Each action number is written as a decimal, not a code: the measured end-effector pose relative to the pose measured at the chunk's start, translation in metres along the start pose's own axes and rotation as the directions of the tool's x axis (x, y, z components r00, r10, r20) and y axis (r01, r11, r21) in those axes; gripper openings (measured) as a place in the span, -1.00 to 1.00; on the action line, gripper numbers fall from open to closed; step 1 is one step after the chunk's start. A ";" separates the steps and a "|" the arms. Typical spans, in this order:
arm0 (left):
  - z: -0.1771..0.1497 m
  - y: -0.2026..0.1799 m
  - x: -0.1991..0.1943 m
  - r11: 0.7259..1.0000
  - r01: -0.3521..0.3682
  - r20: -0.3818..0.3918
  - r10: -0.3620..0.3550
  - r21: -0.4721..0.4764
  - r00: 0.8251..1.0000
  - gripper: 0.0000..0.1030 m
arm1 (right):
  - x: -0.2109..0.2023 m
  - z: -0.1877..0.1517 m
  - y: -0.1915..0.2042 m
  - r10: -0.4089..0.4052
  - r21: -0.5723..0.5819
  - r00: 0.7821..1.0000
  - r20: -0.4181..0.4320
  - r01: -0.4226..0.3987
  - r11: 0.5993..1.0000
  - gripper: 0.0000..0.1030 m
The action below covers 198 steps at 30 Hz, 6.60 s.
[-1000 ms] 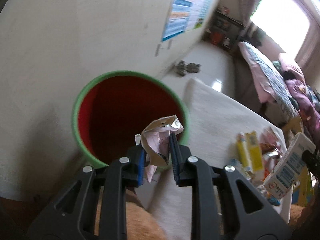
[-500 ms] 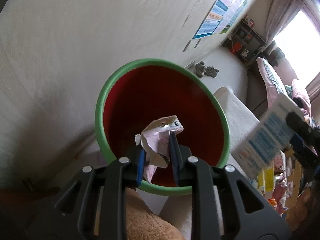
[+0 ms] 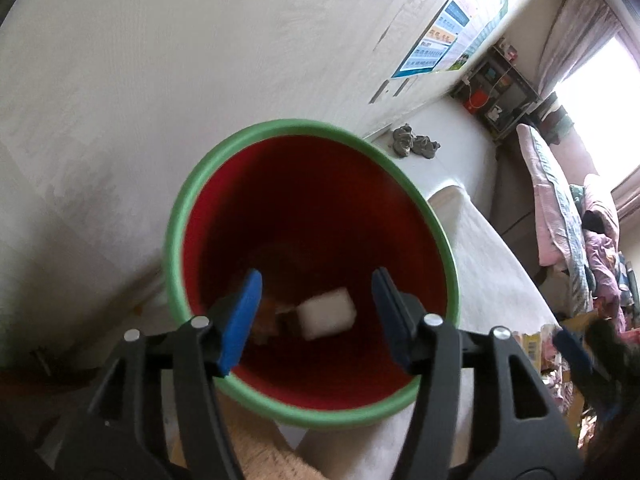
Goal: Collect trash
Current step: 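Carry both items over the green bucket and open both tools to drop them, then grasp the blue wrapper with the right tool while the left tool grasps the white snack bag, then carry both wrappers over the green bucket and open both tools to drop them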
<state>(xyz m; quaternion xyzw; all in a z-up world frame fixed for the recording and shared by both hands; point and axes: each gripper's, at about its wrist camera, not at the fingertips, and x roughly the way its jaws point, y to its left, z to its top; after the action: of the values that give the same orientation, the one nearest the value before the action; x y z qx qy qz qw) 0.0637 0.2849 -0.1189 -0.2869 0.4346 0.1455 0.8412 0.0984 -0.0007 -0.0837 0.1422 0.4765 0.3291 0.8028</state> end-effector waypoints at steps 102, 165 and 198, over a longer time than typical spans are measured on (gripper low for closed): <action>-0.147 -0.184 0.025 0.870 0.208 -0.354 -0.042 0.446 0.934 -0.70 | -0.168 -0.115 -0.165 -0.229 0.111 0.973 0.019 0.226 0.968 -0.73; -0.106 -0.114 -0.084 0.954 0.145 -0.056 -0.135 0.261 0.989 -0.43 | -0.172 -0.122 -0.128 -0.217 0.019 0.975 0.056 0.216 0.976 -0.46; -0.084 -0.065 -0.106 0.986 0.093 0.029 -0.098 0.138 0.995 -0.43 | -0.117 -0.092 -0.046 -0.050 -0.182 0.998 -0.042 0.041 0.983 -0.45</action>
<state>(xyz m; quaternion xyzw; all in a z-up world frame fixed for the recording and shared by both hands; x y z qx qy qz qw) -0.0199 0.1822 -0.0481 -0.2463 0.4143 0.0801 0.8725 -0.0010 -0.1202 -0.0762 0.0502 0.4664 0.3558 0.8083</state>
